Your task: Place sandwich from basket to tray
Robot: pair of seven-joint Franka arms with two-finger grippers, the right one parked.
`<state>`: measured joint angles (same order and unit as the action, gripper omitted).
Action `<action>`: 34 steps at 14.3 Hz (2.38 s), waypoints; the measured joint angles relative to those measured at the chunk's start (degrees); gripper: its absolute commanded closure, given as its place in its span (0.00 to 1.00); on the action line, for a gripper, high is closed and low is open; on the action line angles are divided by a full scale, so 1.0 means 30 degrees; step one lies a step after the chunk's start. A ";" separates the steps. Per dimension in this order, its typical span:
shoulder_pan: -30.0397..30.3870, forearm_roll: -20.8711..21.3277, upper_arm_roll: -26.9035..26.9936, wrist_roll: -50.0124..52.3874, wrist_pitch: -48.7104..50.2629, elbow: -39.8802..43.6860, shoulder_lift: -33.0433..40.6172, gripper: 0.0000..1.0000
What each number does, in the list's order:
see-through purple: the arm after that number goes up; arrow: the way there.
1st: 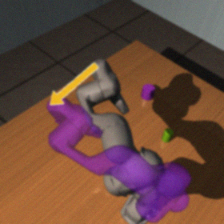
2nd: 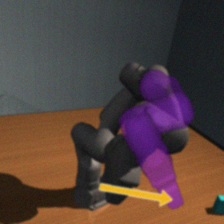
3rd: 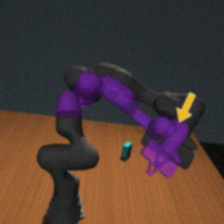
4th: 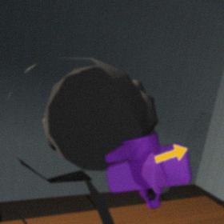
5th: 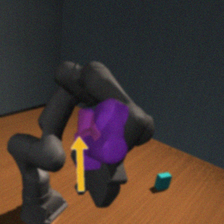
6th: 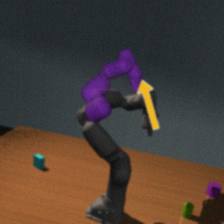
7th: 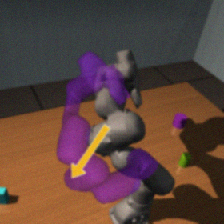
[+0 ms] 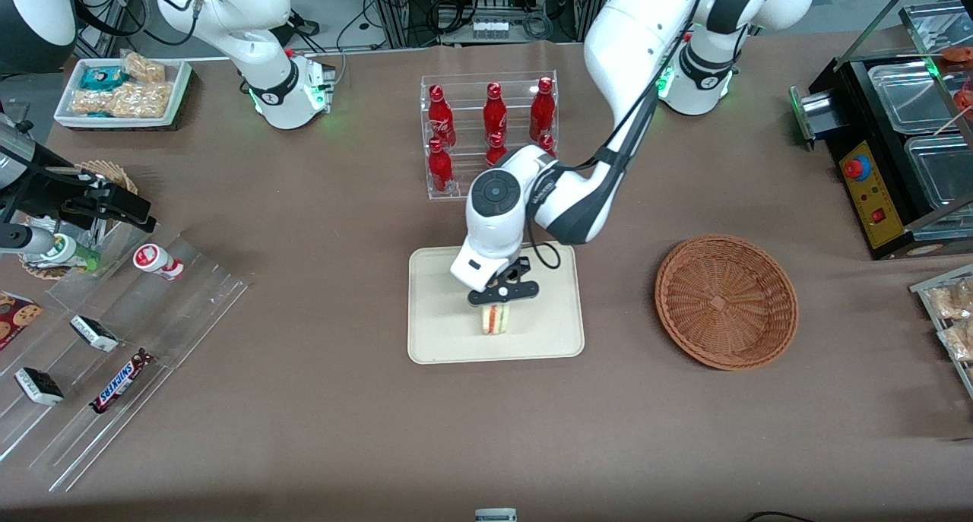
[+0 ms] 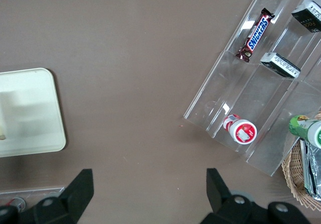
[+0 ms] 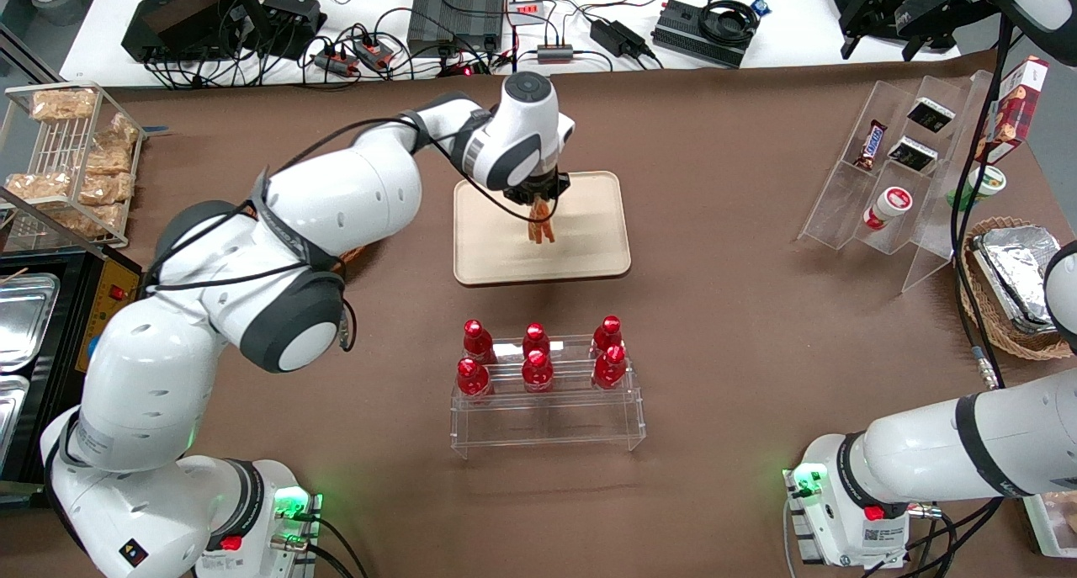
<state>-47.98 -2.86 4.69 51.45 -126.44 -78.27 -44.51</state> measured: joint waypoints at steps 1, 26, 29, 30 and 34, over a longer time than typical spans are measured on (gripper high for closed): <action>-0.0091 0.0001 0.0000 0.0007 -0.0120 0.0052 -0.0273 0.90; 0.8352 0.0561 0.0726 -1.0066 0.7662 -0.4569 1.0210 0.00; 1.0206 0.0562 0.0737 -1.3306 0.8940 -0.5630 1.1845 0.00; 1.0691 0.0568 0.0742 -1.4057 0.9425 -0.5768 1.2231 0.00; 1.2737 0.0680 0.0746 -1.7146 1.0868 -0.5867 1.3687 0.00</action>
<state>-9.77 -0.82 6.93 0.01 -93.83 -95.88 -3.45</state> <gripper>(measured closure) 0.000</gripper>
